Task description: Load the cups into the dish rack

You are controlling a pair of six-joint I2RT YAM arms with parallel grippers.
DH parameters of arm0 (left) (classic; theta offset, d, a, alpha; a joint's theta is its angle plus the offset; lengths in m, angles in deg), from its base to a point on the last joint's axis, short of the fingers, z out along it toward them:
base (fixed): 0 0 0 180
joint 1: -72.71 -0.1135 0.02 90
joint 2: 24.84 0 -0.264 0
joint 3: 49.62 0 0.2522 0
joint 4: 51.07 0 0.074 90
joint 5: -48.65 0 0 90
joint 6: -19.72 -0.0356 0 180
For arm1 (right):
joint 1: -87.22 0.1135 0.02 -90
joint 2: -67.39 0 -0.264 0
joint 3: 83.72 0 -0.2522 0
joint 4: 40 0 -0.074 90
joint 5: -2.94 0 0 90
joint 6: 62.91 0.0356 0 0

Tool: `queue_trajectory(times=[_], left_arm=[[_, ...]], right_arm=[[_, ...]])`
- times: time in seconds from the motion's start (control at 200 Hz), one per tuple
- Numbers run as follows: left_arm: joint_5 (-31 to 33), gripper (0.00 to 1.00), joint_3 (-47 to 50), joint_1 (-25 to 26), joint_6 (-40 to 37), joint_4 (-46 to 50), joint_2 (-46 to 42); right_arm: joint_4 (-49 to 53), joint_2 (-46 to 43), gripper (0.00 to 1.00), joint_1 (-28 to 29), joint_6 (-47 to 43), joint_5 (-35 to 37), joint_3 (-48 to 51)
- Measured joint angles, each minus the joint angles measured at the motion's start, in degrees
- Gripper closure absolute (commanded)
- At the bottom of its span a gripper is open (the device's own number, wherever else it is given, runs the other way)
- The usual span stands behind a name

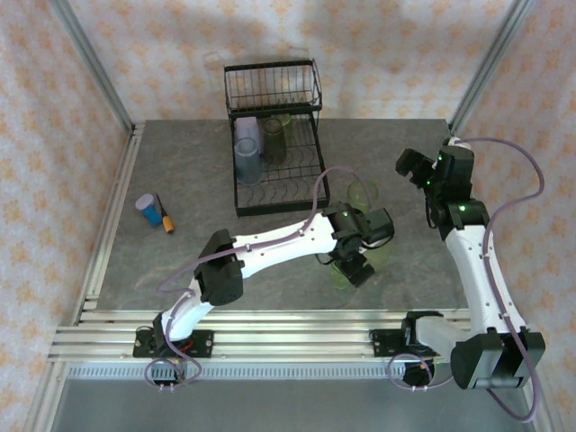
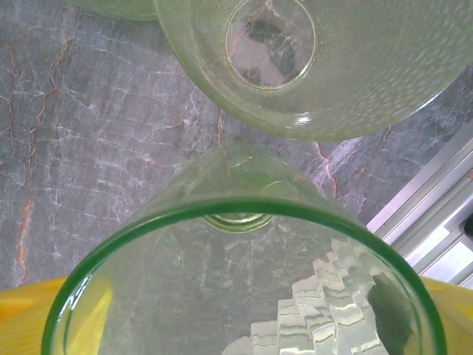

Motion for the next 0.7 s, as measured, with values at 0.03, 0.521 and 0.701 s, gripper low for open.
queue_trajectory(times=[0.03, 0.521, 0.701], left_arm=[[0.0, 0.09, -0.07, 0.0, -0.04, 0.0, 0.0], [-1.77, 0.18, 7.69, -1.36, -0.39, -2.29, -5.66], [-3.15, 0.2, 24.68, -6.25, -0.72, -12.41, -22.71]], right_arm=[[0.0, 0.0, 0.01, 0.0, 0.04, 0.0, 0.0], [-0.68, -0.74, 0.01, 0.0, 0.42, -1.66, 0.2], [-4.02, -1.29, 0.01, -0.02, 4.09, -8.52, 0.98]])
